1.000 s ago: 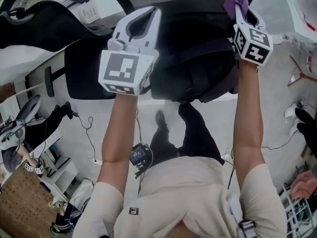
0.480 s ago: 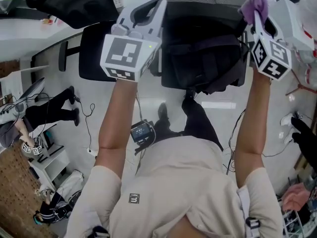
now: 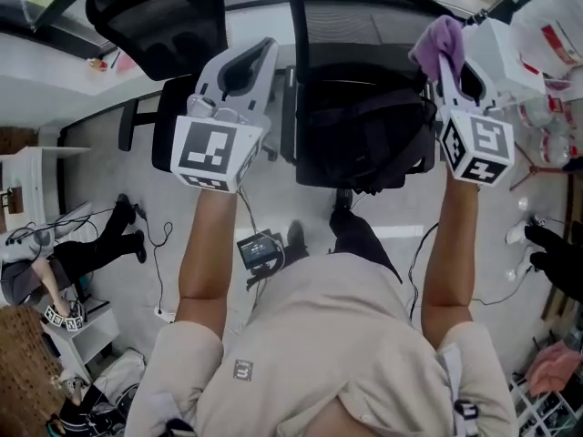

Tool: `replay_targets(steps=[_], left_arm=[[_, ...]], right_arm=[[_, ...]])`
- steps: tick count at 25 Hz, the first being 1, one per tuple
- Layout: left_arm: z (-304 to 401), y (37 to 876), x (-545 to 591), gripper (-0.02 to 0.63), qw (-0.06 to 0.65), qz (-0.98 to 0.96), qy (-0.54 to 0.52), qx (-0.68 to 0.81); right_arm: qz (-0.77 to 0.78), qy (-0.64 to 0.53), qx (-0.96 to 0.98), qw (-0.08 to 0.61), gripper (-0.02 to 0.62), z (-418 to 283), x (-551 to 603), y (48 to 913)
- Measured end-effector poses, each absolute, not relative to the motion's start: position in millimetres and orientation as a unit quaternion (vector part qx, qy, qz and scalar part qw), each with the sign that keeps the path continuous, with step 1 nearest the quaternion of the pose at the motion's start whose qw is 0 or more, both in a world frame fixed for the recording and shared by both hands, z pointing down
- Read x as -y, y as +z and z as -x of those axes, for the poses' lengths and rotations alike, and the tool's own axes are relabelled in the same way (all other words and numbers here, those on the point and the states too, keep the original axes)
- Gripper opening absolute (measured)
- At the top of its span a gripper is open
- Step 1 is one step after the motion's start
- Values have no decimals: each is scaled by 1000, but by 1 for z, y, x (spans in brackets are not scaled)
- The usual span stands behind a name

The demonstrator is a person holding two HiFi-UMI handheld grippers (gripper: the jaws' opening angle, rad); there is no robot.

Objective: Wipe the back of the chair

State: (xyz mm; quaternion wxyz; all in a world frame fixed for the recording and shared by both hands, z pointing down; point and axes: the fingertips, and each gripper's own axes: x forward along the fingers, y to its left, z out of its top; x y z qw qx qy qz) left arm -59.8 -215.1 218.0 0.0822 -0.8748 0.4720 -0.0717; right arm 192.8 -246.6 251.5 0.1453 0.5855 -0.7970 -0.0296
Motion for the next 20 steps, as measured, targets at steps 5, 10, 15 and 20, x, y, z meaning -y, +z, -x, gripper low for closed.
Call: replay_targets(steps=[5,10,15,20], left_arm=[[30,184,159,9,93,875,-65,-471],[45,164,129,9,99,876,-49,-469],[50,140,97,9,101,878,-39,-467],[58,129,70,9,110,879,-26,-463]], right_arm=[[-578,-46,803,135,58,-223,183,206],[-574,-64,806,133,58,-205,147,177],[-558,-80,813,143,51,-188,105,158],[-553,-90,815,147,49,-175,69,147]])
